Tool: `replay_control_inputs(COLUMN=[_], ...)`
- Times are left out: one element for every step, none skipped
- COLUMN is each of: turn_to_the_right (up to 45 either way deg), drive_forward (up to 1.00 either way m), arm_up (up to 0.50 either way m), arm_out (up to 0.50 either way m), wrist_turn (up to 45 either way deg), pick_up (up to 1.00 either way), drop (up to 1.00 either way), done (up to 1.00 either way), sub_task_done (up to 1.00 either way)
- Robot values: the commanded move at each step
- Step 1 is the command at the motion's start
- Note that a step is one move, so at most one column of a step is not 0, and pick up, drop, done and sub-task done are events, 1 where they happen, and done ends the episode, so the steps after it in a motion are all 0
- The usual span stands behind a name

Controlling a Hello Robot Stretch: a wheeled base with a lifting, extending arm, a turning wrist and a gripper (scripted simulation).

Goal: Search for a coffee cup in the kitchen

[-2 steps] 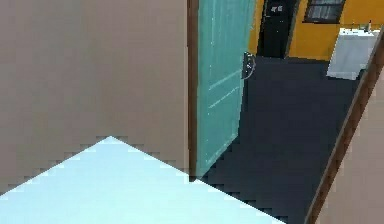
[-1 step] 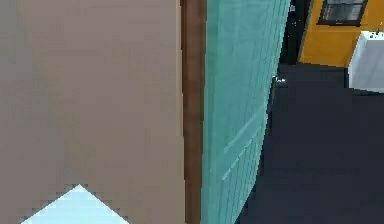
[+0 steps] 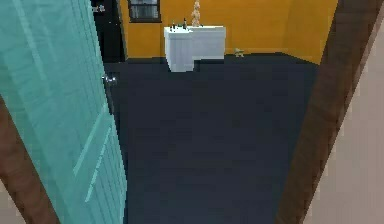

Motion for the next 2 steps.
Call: replay_control_inputs(turn_to_the_right=[12.0,0.0], drive_forward=[0.00,0.80], arm_up=[0.00,0.00], arm_out=[0.00,0.00], wrist_turn=[0.0,0.0], pick_up=[0.00,0.00], drop=[0.00,0.00], done=[0.00,0.00], sub_task_done=[0.00,0.00])
